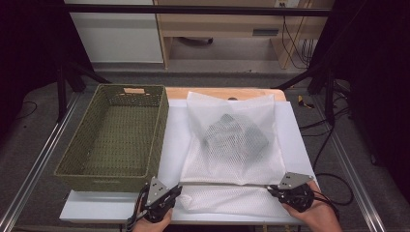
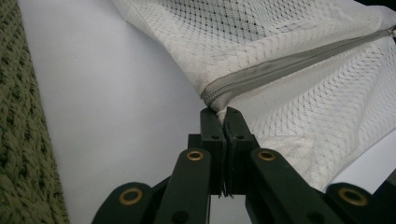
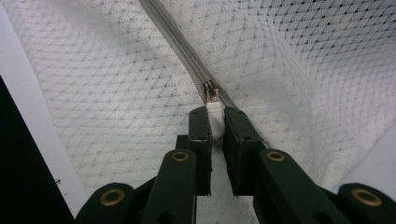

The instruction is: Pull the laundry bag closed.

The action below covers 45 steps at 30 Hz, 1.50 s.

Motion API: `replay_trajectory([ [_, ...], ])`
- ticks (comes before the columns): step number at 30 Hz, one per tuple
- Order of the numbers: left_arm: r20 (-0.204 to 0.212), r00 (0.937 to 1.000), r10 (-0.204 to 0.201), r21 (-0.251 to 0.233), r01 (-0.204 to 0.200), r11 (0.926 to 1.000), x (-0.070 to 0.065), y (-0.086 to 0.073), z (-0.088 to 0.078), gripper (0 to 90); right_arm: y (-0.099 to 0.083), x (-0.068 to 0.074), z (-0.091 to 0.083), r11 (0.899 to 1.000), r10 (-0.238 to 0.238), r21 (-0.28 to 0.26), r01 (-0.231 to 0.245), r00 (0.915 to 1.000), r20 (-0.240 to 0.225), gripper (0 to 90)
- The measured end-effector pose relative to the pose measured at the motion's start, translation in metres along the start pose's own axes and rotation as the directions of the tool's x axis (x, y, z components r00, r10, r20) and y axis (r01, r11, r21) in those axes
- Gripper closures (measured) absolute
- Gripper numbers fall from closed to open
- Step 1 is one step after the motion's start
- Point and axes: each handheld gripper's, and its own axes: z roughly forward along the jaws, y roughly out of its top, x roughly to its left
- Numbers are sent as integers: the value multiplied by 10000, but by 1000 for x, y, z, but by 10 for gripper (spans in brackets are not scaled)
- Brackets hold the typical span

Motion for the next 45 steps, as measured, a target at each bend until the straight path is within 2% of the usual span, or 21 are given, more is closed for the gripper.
replay_trajectory([
  [18,-60,10000,-45,13,45,10000,0,-1,0,887,-12,-8,-10,9996,294,22,-295,9994,201,819],
  [33,-86,9999,-69,14,70,10000,-1,-1,0,888,-25,-14,-20,9976,688,-14,-688,9968,410,819],
  [37,-57,9999,-82,-4,82,10000,-1,-1,0,888,-29,-17,-24,9962,861,-160,-855,9952,474,819],
  [42,-74,10000,-24,23,24,10000,-3,-1,1,888,-31,-18,-27,9945,1033,-226,-1024,9938,400,819],
  [45,-74,10000,-30,46,30,10000,-3,-2,1,888,-31,-18,-27,9951,979,-160,-973,9943,422,819],
])
